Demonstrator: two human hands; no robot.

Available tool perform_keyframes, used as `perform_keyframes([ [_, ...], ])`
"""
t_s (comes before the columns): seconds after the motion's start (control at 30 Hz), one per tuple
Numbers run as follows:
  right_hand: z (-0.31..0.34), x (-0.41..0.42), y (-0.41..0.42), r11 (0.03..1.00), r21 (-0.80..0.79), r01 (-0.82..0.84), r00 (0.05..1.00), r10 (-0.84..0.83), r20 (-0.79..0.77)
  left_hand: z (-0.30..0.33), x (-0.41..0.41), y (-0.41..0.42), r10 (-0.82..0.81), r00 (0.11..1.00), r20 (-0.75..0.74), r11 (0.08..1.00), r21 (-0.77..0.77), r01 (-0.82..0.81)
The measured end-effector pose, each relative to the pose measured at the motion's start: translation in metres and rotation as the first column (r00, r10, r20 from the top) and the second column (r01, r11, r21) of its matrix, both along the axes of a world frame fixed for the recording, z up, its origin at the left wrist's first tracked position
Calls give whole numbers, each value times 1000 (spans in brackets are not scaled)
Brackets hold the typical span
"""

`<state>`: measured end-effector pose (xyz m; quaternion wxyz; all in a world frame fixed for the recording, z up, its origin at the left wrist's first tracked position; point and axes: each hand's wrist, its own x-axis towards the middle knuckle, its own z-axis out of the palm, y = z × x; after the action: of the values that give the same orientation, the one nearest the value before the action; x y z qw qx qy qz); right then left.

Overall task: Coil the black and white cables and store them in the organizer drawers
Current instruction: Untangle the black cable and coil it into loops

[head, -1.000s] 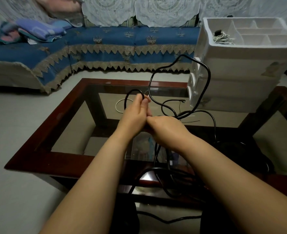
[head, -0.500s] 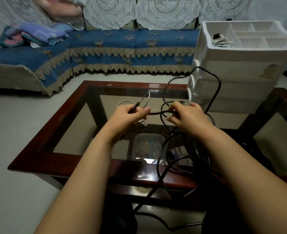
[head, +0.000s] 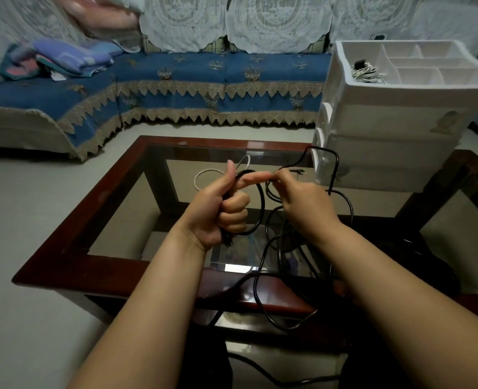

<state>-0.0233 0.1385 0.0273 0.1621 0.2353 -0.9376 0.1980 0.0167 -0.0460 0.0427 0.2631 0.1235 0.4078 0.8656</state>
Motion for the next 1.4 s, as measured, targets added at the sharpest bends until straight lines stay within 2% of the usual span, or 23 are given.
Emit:
perform_keyframes([
  [0.07, 0, 3, -6, 1000, 23, -5, 999, 4, 46, 1, -2, 3, 20, 1000, 4, 998, 62, -20],
  [0.17, -5, 5, -13, 999, 29, -38, 983, 32, 182, 3, -4, 7, 234, 972, 6, 965, 123, -233],
  [0.27, -13, 14, -18, 993, 0, -117, 889, 104, 446, 8, -7, 9, 415, 909, 17, 891, 193, -411],
  [0.33, -15, 17, -20, 991, -64, -121, 814, 136, 565, 11, -8, 11, 502, 863, 47, 838, 218, -500],
  [0.43, -12, 21, -22, 982, -113, -148, 749, 186, 636, 12, -9, 15, 616, 787, 30, 772, 175, -611],
  [0.57, -5, 28, -23, 975, -63, -214, 719, 200, 666, 7, -15, 27, 654, 747, -118, 751, -7, -660],
  [0.67, -1, 30, -22, 971, -76, -226, 731, 220, 646, 0, -21, 35, 569, 745, -349, 706, -257, -660],
  [0.73, 2, 31, -20, 963, -174, -206, 675, 269, 688, -5, -24, 38, 453, 741, -495, 648, -389, -656],
  [0.83, 8, 31, -16, 922, -369, -117, 536, 372, 758, -12, -26, 44, 321, 686, -652, 539, -470, -699],
  [0.9, 7, 30, -13, 885, -464, -32, 496, 417, 762, -17, -26, 45, 204, 605, -770, 419, -490, -765],
  [0.97, 6, 30, -11, 833, -550, 55, 457, 469, 756, -19, -27, 42, 110, 572, -813, 319, -516, -795],
  [1.1, 5, 32, -6, 716, -680, 159, 344, 605, 718, -16, -25, 39, -46, 579, -814, 74, -580, -811],
  [1.17, 6, 34, -6, 691, -699, 186, 377, 606, 700, -13, -22, 37, -114, 591, -798, -31, -592, -805],
  [1.27, 4, 37, -9, 666, -711, 225, 505, 544, 670, -11, -21, 38, -222, 616, -756, -133, -602, -787],
  [1.33, 4, 37, -12, 641, -723, 258, 563, 508, 652, -11, -21, 39, -191, 636, -748, -142, -620, -771],
  [1.4, 5, 36, -11, 618, -734, 283, 575, 503, 645, -11, -23, 36, -113, 653, -749, -112, -643, -758],
])
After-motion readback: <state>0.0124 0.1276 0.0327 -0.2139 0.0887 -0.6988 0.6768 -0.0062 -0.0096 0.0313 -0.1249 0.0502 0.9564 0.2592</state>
